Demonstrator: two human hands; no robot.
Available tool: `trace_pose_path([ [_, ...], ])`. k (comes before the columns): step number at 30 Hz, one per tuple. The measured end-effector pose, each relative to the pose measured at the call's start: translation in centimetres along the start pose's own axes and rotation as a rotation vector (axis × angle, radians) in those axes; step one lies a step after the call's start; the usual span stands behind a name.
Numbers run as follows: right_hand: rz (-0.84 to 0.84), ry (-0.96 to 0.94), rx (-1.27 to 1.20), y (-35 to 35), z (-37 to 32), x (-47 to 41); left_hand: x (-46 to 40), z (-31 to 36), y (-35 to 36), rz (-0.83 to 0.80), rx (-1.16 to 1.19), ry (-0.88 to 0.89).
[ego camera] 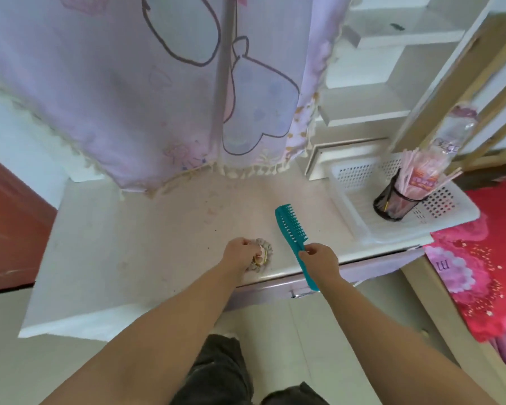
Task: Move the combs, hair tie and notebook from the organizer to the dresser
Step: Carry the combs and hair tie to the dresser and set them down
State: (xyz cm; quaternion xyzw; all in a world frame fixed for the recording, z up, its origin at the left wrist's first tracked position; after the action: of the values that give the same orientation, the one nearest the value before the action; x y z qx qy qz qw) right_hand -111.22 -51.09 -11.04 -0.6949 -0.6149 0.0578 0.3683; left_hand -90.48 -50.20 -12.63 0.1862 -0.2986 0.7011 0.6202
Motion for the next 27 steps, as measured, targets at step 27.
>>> trace_pose_path([
  [27,0.072,0.102,0.178,-1.1,1.8,-9.7,-8.4,0.2,0.1,0.092,-1.277,0.41],
])
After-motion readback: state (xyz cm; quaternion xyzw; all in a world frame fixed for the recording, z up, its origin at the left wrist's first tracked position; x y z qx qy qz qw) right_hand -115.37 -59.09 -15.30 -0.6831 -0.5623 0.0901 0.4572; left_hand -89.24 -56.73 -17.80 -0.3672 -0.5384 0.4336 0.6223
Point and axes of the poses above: each hand's wrist, its own x-axis away from the middle knuckle, its own y-axis out of the palm, z = x × y, the point moved 9 cm from there along -x, towards the middle knuckle, and after that the axes turned 5 degrees about -x, right-handed, at the moved point
